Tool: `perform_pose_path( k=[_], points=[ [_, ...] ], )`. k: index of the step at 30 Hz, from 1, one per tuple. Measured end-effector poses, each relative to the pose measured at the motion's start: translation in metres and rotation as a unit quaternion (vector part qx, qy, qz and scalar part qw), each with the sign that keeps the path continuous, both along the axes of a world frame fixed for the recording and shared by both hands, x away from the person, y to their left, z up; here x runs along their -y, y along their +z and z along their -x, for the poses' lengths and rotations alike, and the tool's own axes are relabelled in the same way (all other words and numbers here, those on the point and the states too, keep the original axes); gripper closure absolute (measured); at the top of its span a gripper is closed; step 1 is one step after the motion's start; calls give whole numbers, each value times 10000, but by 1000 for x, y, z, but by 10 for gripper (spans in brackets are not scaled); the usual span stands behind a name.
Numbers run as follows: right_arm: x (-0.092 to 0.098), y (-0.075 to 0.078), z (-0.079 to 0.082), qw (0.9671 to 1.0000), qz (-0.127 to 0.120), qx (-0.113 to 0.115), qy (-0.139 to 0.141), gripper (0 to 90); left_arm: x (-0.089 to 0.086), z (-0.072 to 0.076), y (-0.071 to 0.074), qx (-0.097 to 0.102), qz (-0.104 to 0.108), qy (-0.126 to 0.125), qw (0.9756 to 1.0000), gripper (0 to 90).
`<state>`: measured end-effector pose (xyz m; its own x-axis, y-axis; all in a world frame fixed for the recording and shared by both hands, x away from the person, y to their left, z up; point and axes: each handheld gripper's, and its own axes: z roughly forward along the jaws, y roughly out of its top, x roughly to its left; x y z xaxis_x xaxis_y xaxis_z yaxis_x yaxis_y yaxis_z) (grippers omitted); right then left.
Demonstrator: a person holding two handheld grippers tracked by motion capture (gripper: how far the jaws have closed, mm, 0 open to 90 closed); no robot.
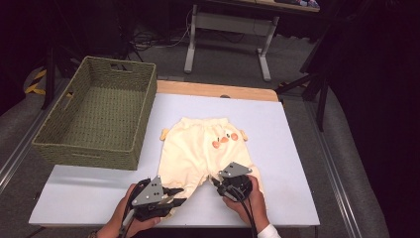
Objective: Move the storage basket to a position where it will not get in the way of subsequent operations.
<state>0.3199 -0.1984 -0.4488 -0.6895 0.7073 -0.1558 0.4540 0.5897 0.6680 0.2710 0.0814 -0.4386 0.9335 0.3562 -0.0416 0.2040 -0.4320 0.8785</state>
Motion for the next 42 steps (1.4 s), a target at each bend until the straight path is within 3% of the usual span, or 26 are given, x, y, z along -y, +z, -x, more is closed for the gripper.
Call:
perform_pose_path(
  k=[2,3,4,7,8,10,12,13,14,15,17,19,21,23,24,25,26,30,33,35,36,37,38,39,40,42],
  points=[
    [1,4,2,9999,-36,87,-50,591,-8,4,7,5,324,-30,9995,659],
    [3,5,3,9998,-42,161,-59,581,-8,4,7,5,324,-30,9995,647],
    [5,9,6,9995,-60,291,-115,566,-13,8,14,68,526,6,9986,628],
    [10,13,9,9989,-171,404,-138,562,-17,11,19,199,525,129,9983,591],
    [18,19,12,9978,-338,518,-244,550,-22,12,20,258,457,273,9982,576],
    [27,22,12,9969,-426,560,-360,530,-30,9,15,222,277,585,9977,549],
    [33,24,12,9963,-486,599,-385,514,-33,7,11,162,182,695,9973,524],
    [49,26,9,9951,-509,642,-562,509,-36,4,6,165,17,791,9967,515],
    [49,26,9,9951,-509,642,-562,509,-38,2,0,174,-193,924,9954,515],
    [69,28,5,9921,-695,686,-785,499,-42,-3,-9,11,-362,1040,9939,463],
    [73,28,3,9914,-722,693,-841,497,-44,-5,-14,-83,-423,1116,9928,410],
    [91,26,-2,9885,-751,714,-1102,493,-45,-10,-21,-186,-545,1294,9899,399],
    [109,21,-7,9868,-904,519,-1239,483,-45,-13,-25,-381,-523,1337,9889,340],
    [115,17,-8,9869,-885,407,-1289,482,-41,-16,-32,-527,-679,1435,9859,333],
    [116,14,-8,9880,-887,269,-1237,481,-40,-17,-34,-587,-692,1420,9857,332],
    [116,14,-8,9880,-887,269,-1237,481,-40,-17,-34,-587,-692,1420,9857,333],
    [113,8,-8,9904,-731,142,-1161,484,-38,-19,-37,-701,-775,1424,9843,344],
    [112,4,-7,9920,-517,-3,-1149,493,-35,-20,-37,-761,-883,1366,9837,401],
    [119,-1,-5,9885,-599,-294,-1355,489,-34,-19,-36,-831,-894,1276,9843,457],
    [120,-2,-3,9879,-631,-355,-1372,495,-33,-18,-36,-822,-889,1230,9850,471],
    [122,-5,4,9870,-759,-407,-1359,551,-33,-17,-36,-809,-888,1233,9851,496],
    [122,-5,4,9870,-759,-407,-1359,551,-32,-17,-36,-789,-891,1218,9854,496],
    [123,-5,11,9872,-810,-423,-1306,640,-32,-17,-36,-813,-874,1186,9857,516],
    [123,-5,11,9872,-810,-423,-1306,640,-32,-18,-36,-821,-879,1152,9860,516],
    [122,-5,16,9872,-919,-546,-1181,771,-32,-19,-36,-853,-869,1048,9870,563],
    [122,-5,16,9863,-992,-601,-1177,805,-31,-19,-36,-857,-871,1003,9874,580]
  ],
)
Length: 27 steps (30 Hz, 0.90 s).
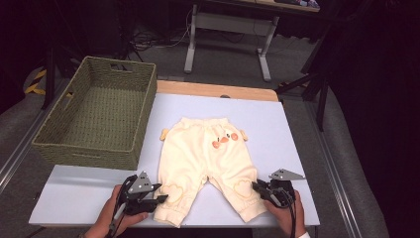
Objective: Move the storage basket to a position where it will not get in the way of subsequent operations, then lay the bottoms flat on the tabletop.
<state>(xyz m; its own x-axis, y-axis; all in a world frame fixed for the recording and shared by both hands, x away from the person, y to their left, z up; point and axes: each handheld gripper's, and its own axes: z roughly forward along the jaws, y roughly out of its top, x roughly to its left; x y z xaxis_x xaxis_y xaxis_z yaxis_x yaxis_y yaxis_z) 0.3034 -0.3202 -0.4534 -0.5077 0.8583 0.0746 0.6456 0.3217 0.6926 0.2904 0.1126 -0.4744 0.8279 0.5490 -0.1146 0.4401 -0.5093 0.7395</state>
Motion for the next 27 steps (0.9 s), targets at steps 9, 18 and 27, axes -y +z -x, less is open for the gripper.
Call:
perform_pose_path(
  k=[9,18,27],
  points=[
    [-8,6,14,9991,292,-120,269,838,1,-3,1,3,-41,-232,9997,655],
    [-10,7,12,9992,269,262,139,639,2,-2,0,57,-47,-226,9997,651],
    [-19,15,1,9946,47,1007,263,502,4,-1,10,565,-36,-142,9983,580]
  ],
)
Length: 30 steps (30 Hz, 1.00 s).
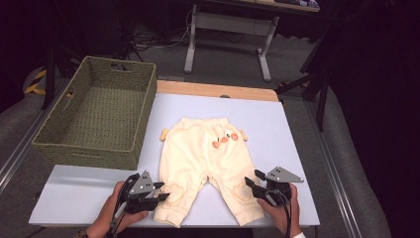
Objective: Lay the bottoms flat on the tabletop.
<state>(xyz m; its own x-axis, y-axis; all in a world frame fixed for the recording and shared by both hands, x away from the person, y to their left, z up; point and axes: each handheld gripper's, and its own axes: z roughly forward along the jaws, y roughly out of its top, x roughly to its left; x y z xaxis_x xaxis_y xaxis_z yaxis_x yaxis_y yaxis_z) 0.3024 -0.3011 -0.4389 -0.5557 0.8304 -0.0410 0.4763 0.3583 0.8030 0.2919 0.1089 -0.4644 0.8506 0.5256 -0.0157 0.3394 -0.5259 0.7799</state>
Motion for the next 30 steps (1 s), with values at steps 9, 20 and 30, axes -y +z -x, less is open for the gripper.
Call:
perform_pose_path(
  k=[9,20,30],
  points=[
    [-4,13,-39,9991,-147,398,-37,436,22,-40,30,578,349,410,9969,425],
    [-21,1,-130,9997,76,159,-172,389,47,-128,26,143,345,1157,9926,271],
    [-31,-6,-183,9977,220,-393,-506,365,61,-175,10,-245,47,1983,9798,310]
  ],
)
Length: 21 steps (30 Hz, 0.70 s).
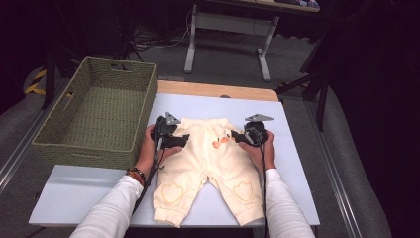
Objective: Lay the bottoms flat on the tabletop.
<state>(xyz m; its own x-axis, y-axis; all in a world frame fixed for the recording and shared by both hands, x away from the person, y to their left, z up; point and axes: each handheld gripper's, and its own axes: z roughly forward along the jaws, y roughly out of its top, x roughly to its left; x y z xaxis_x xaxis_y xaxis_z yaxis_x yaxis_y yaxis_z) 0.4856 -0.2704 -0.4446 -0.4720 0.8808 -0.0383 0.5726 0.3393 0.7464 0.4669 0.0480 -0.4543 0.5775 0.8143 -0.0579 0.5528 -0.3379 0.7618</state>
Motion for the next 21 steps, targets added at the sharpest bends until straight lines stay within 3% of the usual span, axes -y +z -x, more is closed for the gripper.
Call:
perform_pose_path(
  k=[1,2,3,7,9,10,11,12,14,15,17,21],
  points=[
    [2,-4,-8,9997,-194,-131,-122,378,0,-7,-4,-153,-16,118,9998,373],
    [3,-6,-10,9995,-200,-180,-151,387,0,-11,-7,-280,-5,219,9994,413],
    [2,-9,-13,9995,-158,-213,-196,392,0,-11,-7,-280,-5,219,9994,457],
    [1,-14,-19,9993,-118,-310,-170,414,1,-19,-15,-452,-85,422,9980,483],
    [-1,-15,-21,9991,-82,-363,-181,435,0,-22,-15,-489,0,410,9980,546],
    [-1,-15,-21,9991,-90,-374,-169,477,-1,-23,-15,-500,4,304,9983,628],
    [-2,-14,-21,9991,-99,-397,-104,619,-2,-24,-15,-543,75,129,9984,821],
    [-2,-13,-21,9988,-139,-462,-3,733,-2,-27,-14,-616,117,48,9980,831],
    [-4,-12,-20,9987,-122,-498,82,779,-2,-29,-13,-635,73,-12,9980,836],
    [-9,-10,-19,9988,59,-478,112,807,-1,-29,-13,-615,72,-24,9981,839],
    [-14,-8,-18,9987,267,-434,95,820,0,-30,-13,-574,65,-25,9983,841],
    [-10,-2,-19,9990,333,-243,-162,828,2,-34,-9,-352,157,78,9992,842]
  ],
)
